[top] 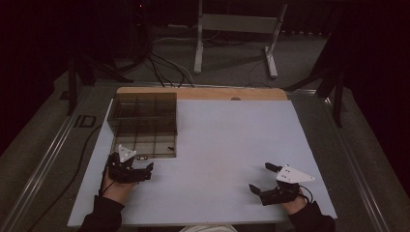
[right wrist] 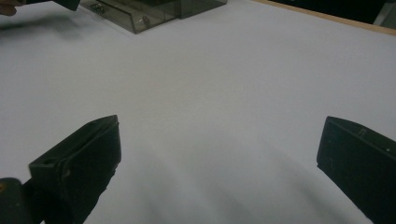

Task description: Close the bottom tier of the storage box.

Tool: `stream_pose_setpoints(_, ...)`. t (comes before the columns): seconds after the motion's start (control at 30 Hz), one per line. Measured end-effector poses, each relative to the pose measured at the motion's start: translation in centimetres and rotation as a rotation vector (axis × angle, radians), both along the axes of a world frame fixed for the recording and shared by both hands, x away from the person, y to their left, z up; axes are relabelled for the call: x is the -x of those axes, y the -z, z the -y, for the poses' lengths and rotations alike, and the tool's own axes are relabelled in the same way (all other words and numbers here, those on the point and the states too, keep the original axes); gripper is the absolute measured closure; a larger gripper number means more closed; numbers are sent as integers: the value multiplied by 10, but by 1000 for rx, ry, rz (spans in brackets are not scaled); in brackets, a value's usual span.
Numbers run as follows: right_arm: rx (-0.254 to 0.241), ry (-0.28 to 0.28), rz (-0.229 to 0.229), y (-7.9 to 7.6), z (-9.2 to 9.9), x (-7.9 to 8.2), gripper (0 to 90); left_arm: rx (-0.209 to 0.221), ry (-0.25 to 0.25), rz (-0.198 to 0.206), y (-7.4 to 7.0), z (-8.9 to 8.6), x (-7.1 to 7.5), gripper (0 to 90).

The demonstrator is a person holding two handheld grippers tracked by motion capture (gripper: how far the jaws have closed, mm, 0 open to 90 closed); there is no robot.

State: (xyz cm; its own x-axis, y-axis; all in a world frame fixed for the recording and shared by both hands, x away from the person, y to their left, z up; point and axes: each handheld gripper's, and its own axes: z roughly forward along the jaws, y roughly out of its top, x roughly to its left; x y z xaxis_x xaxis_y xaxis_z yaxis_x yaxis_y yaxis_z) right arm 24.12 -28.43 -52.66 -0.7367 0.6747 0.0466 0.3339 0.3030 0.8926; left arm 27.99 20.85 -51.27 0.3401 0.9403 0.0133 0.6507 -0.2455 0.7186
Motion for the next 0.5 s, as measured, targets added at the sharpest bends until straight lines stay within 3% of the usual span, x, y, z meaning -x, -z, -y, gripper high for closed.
stream_pose_setpoints(0.3, 0, -1, 0, 1, 0, 0, 1, 5, -7, -7, -1, -4, 2, 31)
stream_pose_setpoints(0.5, 1, -7, -5, 1, -2, -1, 1, 0, 24, -18, -1, -5, 2, 66)
